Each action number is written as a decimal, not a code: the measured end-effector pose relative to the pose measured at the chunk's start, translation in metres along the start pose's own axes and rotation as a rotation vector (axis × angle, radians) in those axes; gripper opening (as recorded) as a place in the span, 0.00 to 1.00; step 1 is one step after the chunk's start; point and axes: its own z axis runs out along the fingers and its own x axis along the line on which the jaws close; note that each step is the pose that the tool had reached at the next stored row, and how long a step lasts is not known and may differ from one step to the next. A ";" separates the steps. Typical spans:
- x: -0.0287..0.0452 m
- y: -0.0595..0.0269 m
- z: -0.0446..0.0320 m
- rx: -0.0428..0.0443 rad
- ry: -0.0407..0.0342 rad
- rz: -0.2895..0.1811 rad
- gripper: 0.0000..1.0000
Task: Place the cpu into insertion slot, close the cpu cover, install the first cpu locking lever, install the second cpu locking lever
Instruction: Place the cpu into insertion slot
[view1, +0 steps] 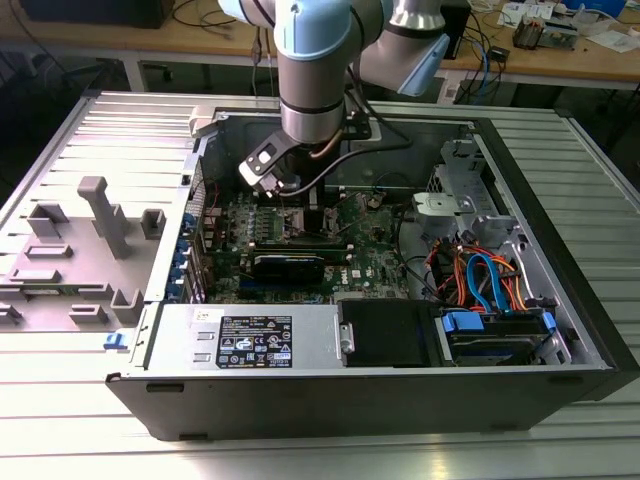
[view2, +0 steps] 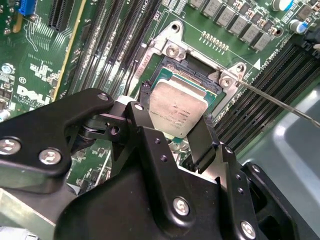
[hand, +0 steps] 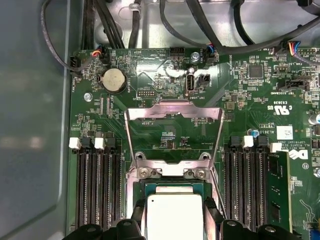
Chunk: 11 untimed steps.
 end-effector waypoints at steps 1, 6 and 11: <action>0.0000 -0.0001 0.0015 0.0001 0.0000 0.000 0.55; 0.0000 -0.0013 0.0028 0.0000 0.0002 0.000 0.55; -0.0002 -0.0023 0.0033 0.0002 -0.0001 0.000 0.55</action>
